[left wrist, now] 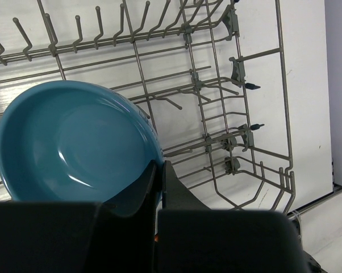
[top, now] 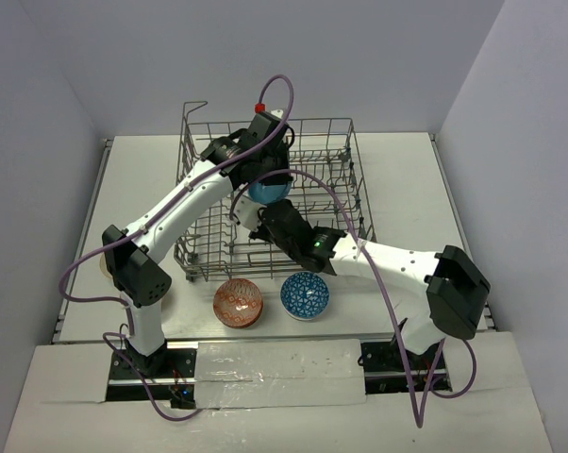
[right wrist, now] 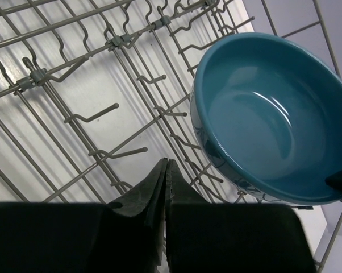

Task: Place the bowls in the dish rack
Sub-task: Pass from the left arm to the right

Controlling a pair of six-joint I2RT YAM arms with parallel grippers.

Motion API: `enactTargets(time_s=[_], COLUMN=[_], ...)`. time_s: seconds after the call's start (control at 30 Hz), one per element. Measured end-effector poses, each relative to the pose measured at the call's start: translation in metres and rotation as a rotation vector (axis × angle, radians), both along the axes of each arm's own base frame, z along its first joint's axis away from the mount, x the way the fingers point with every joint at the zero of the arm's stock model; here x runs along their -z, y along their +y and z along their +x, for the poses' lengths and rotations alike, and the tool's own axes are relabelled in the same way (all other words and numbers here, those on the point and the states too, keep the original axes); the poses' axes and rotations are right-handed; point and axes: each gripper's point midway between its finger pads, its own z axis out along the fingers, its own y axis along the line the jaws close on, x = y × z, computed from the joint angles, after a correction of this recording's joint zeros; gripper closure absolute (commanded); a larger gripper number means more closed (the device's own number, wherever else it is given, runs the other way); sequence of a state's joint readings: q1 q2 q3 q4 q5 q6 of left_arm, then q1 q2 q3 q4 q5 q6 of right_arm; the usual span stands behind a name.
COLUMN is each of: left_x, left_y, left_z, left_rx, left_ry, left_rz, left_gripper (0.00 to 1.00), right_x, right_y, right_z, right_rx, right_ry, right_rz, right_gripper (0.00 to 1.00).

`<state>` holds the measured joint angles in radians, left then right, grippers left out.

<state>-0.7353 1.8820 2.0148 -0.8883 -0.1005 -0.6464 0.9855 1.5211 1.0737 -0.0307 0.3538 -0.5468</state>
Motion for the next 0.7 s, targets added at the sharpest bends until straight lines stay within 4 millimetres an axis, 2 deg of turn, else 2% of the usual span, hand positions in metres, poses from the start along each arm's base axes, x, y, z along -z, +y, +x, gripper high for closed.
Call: enactTargets(time_s=[0.03,0.2,0.3,0.33,0.47,0.7], left_x=[0.0,0.0,0.0,0.0,-0.002,-0.003], left_y=[0.0,-0.001,-0.001,-0.001,-0.004,-0.006], left_z=[0.0,0.0,-0.001,-0.001,-0.001,0.0], left_rx=[0.0,0.003,0.006,0.007,0.015,0.02], left_ry=[0.0,0.001,0.003,0.004,-0.001,-0.006], left_rz=[0.0,-0.002,-0.004,-0.005,-0.02,-0.032], left_gripper=[1.0,1.0,1.0,1.0,1.0,1.0], right_x=[0.0,-0.001,-0.006,-0.01,-0.018,-0.022], right_y=[0.0,-0.002,-0.002,-0.002,-0.001,0.003], right_z=[0.0,0.002,0.0,-0.001,-0.005,-0.009], right_rx=[0.001,0.011,0.002,-0.001,-0.021,-0.049], right_ry=[0.001,0.008,0.008,0.005,0.012,0.026], right_rz=[-0.001,0.016,0.032,0.039,0.061,0.062], right_gripper=[0.94,0.72,0.6,0.53,0.46,0.45])
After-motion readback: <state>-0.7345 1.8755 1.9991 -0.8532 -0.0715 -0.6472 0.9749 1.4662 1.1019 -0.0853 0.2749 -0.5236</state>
